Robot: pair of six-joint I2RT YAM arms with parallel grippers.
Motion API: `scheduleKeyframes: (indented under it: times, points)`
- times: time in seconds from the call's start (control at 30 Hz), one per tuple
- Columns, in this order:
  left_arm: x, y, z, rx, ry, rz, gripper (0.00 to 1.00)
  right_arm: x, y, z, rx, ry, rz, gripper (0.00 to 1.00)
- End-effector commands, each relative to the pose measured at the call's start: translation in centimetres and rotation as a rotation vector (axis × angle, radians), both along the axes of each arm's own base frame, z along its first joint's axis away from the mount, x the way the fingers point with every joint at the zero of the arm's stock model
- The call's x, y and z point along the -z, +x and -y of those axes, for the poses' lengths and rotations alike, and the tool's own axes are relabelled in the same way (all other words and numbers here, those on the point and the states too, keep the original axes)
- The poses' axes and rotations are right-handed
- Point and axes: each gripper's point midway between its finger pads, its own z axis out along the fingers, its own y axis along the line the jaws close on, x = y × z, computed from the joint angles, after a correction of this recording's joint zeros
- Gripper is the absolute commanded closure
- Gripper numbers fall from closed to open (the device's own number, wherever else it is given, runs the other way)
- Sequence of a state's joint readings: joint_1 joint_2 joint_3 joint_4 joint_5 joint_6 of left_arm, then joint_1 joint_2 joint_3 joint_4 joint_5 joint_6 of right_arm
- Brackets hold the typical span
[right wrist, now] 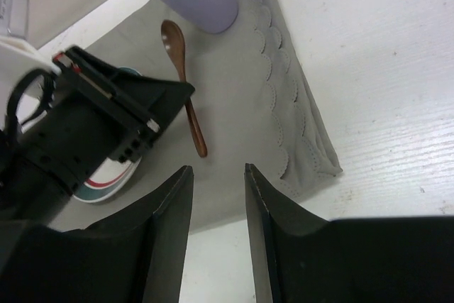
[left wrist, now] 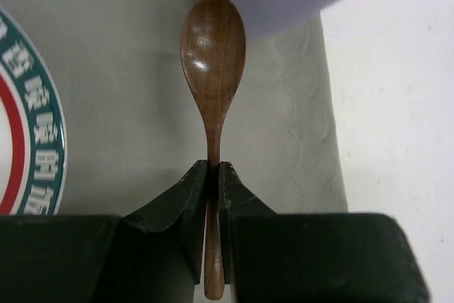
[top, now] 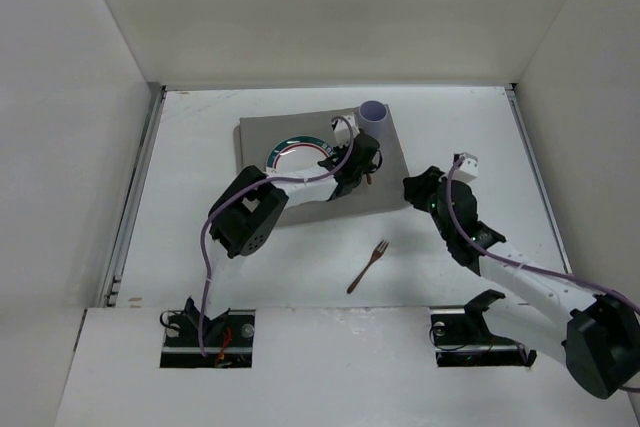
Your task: Set the dinner table for one person
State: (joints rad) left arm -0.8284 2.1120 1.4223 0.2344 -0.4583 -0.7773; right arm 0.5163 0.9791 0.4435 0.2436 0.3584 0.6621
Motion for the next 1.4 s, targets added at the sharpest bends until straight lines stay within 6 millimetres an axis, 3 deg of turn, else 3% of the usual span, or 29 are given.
scheduleKeyframes:
  times: [0.0, 0.17, 0.6, 0.77, 0.9, 1.07, 1.1, 1.23, 1.37]
  points:
    - [-1.8, 1.8, 0.8, 0.012, -0.070, -0.003, 0.95, -1.0, 0.6, -0.4, -0.005, 0.028, 0.033, 0.59]
    - [0.4, 1.6, 0.5, 0.018, -0.042, -0.042, 0.95, -0.9, 0.6, -0.4, -0.004, 0.020, 0.032, 0.59]
    - [1.9, 1.5, -0.3, 0.014, 0.031, -0.057, 0.90, -1.2, 0.5, -0.1, 0.000, 0.030, 0.041, 0.58]
    - [1.2, 1.3, -0.8, -0.005, 0.039, -0.040, 0.76, -1.4, 0.5, 0.0, 0.006, 0.028, 0.047, 0.58]
    - [-2.3, 0.2, -1.1, -0.001, 0.019, 0.019, 0.66, -1.1, 0.5, -0.1, 0.000, 0.033, 0.038, 0.58]
    - [-8.5, -4.2, -0.8, 0.111, -0.023, 0.153, 0.65, -1.2, 0.5, 0.2, 0.011, 0.035, 0.042, 0.58]
    - [-8.7, -5.2, -0.9, 0.135, -0.013, 0.163, 0.66, -1.2, 0.5, 0.1, 0.007, 0.038, 0.040, 0.59]
    - [-7.4, -11.2, -1.2, 0.306, 0.051, 0.172, 0.70, -1.6, 0.4, 0.3, 0.017, 0.040, 0.054, 0.70]
    - [-3.4, -18.8, -1.5, 0.548, 0.127, 0.118, 0.67, -1.1, 0.5, 0.2, 0.012, 0.040, 0.039, 0.74]
